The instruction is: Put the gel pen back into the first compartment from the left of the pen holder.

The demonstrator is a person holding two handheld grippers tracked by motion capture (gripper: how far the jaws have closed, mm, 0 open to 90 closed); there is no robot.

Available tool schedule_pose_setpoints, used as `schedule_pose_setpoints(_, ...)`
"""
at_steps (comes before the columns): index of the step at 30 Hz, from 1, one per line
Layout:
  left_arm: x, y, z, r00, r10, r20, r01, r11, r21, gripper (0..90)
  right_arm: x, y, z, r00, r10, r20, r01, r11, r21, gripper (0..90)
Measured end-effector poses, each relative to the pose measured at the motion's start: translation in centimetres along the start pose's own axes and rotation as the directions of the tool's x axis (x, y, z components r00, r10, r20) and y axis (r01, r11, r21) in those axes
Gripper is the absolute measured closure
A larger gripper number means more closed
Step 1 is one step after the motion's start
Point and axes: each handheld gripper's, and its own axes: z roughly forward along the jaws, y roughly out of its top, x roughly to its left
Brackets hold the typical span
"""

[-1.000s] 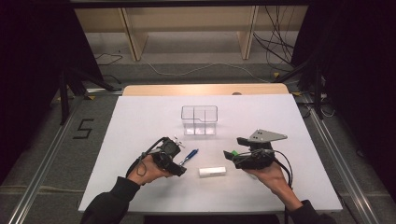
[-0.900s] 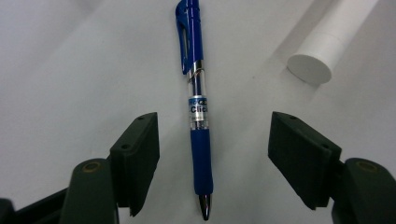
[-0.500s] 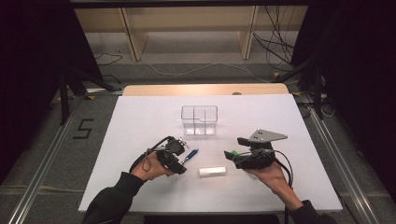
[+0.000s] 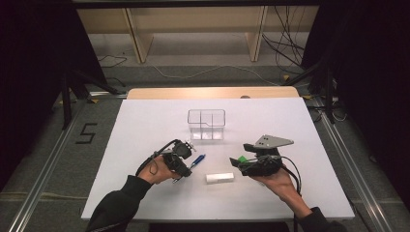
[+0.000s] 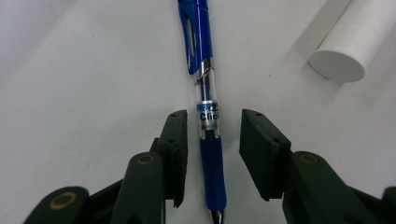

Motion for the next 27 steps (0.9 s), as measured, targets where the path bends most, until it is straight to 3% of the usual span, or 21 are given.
schedule_pose_setpoints(1, 0.0, 0.1, 0.0, 0.9999, 0.016, -0.005, -0.016, 0.9998, 0.011, 62.6, 0.0, 0.0, 0.0, 1.0000, -0.001, -0.001, 0.001, 1.000, -0.002, 27.1)
schedule_pose_setpoints(8, 0.2, 0.2, 0.5, 1.0000, -0.006, 0.005, 0.006, 0.9996, 0.026, 66.7, 0.1, 0.0, 0.0, 1.0000, -0.005, -0.003, 0.005, 1.000, -0.004, 27.2)
schedule_pose_setpoints(10, 0.2, 0.3, 0.5, 1.0000, 0.007, 0.004, -0.008, 0.9992, 0.040, 67.4, 0.0, 0.0, 0.0, 1.0000, 0.000, -0.001, 0.000, 1.000, 0.000, 27.2)
schedule_pose_setpoints(20, -0.4, 1.1, 0.7, 0.9990, 0.029, -0.034, -0.026, 0.9968, 0.075, 73.8, 0.1, 0.0, 0.0, 1.0000, -0.005, -0.003, 0.005, 1.000, -0.003, 27.2)
schedule_pose_setpoints(27, -0.4, 1.3, 0.8, 0.9993, 0.034, -0.016, -0.032, 0.9965, 0.076, 78.7, 0.3, 0.1, 0.0, 0.9998, -0.018, 0.003, 0.018, 1.000, -0.001, 27.2)
